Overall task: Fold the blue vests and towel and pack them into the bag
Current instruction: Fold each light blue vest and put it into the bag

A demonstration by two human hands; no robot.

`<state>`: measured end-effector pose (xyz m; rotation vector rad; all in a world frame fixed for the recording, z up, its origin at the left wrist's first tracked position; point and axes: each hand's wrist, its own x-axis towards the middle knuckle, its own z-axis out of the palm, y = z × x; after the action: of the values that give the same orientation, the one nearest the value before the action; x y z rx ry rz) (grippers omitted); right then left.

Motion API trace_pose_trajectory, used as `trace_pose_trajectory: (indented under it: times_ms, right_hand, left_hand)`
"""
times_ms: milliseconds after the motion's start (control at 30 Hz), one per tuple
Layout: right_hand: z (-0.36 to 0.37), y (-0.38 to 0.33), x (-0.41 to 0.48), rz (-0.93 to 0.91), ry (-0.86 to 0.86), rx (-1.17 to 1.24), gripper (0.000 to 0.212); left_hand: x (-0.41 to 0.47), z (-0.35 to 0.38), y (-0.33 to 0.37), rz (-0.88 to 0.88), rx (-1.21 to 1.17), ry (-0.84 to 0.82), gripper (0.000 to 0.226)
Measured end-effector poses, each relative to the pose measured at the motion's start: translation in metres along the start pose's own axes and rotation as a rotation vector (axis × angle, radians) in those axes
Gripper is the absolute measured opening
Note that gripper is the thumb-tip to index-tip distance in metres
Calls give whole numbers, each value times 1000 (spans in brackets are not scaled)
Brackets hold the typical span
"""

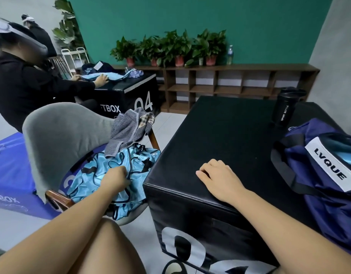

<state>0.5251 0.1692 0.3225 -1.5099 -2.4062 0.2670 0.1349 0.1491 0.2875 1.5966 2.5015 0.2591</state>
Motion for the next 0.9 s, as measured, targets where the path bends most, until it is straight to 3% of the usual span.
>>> trace_pose_trajectory:
  times_ms: [67, 167, 433, 600, 700, 800, 900]
  right_hand:
    - [-1, 0, -2, -3, 3, 6, 40]
    - [-1, -3, -4, -20, 5, 17, 38]
    - [-2, -20, -5, -77, 1, 205, 24]
    - [-1, -32, -6, -107, -6, 353, 21]
    - [-5, -40, -4, -5, -11, 590, 16]
    - [-7, -44, -1, 81, -80, 860, 16]
    - [-12, -40, 0, 55, -215, 1047, 22]
  left_hand:
    - [-4, -7, -2, -13, -73, 37, 11]
    - [-19, -20, 5, -7, -239, 134, 19]
    - [-64, -45, 70, 213, -497, 295, 21]
    - [-78, -44, 100, 370, -619, 253, 19]
    - [-85, -41, 118, 445, -681, 202, 16]
    - [-97, -37, 141, 532, -724, 140, 12]
    - [-103, -34, 156, 586, -782, 90, 7]
